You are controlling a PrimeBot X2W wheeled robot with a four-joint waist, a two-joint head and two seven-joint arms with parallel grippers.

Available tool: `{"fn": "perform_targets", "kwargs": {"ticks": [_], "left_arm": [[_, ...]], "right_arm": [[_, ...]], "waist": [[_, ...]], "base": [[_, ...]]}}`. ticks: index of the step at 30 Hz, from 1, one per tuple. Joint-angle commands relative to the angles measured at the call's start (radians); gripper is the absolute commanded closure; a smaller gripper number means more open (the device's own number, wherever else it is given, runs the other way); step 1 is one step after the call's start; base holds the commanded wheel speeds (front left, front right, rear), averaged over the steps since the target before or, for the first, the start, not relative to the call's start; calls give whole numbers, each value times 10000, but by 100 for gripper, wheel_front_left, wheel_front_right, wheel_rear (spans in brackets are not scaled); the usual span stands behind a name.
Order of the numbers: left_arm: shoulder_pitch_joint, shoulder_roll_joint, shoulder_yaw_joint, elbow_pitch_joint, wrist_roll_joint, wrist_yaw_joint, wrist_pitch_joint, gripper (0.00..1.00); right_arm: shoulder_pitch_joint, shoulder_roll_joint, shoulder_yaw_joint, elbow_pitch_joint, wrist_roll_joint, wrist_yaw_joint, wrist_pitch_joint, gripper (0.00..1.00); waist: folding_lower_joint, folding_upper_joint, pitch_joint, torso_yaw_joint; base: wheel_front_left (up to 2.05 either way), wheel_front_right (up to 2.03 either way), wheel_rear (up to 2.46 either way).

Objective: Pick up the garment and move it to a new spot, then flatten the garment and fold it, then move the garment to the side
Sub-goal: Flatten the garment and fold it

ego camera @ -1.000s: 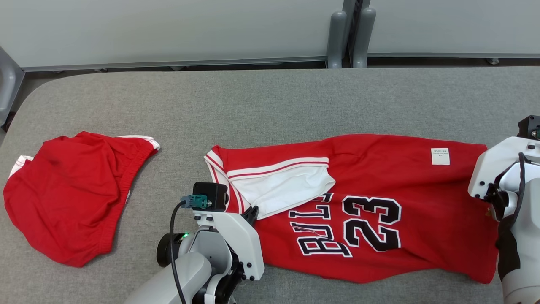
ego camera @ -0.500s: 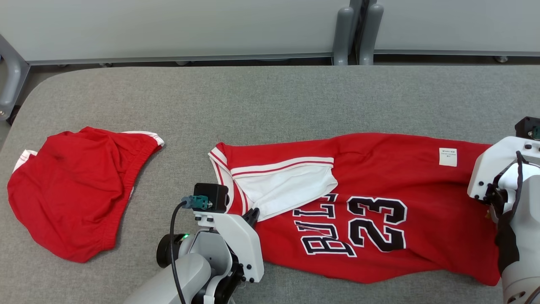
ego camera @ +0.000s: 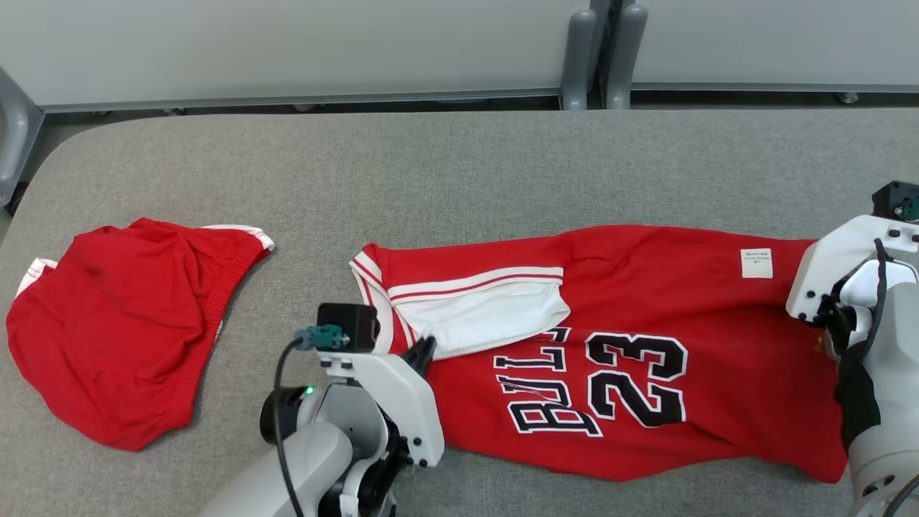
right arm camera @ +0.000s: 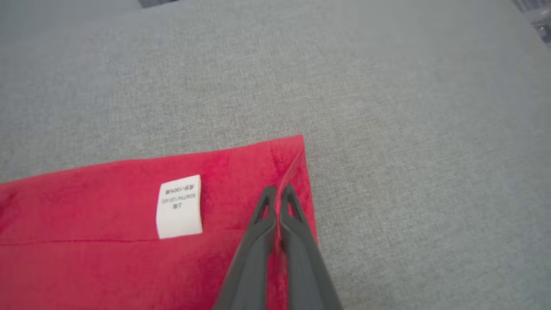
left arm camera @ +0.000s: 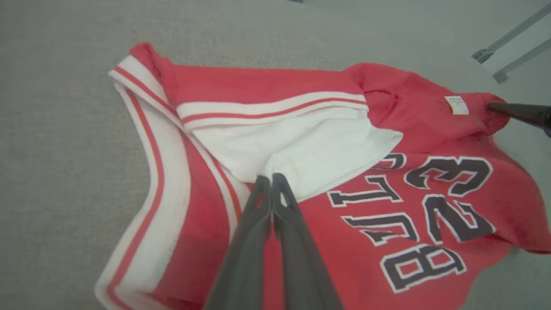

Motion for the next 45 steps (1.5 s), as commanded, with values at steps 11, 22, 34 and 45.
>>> {"fn": "perform_targets", "kwargs": {"ticks": [11,22,34,45], "left_arm": [[-331,-46,1557,-1010,-179,-444,-2054,100],[-2717,828,4329,-2550,-2113,-1776,-1464,100],[-3651,531,5382,-2414,-3347,-1634,-1008,100],[-2700,275,5562,-1683,-4003,-1950,-951,100]], "right_arm": [[-985,-66,717,1089,1297,2,-1645,100],[-3674,-63,3219,1939,5488,4,-3866,100],[-2266,-451,6097,-1430,8902,5,-2274,100],[833,-1538,7944,-4190,9832,5,1224,100]], "waist": [[-1,0,-826,-487],[-1,0,-1732,-1088],[-1,0,-1882,-1571],[-1,0,-1175,-1619]], "base": [[0,0,0],[0,0,0],[0,0,0],[0,0,0]]}}
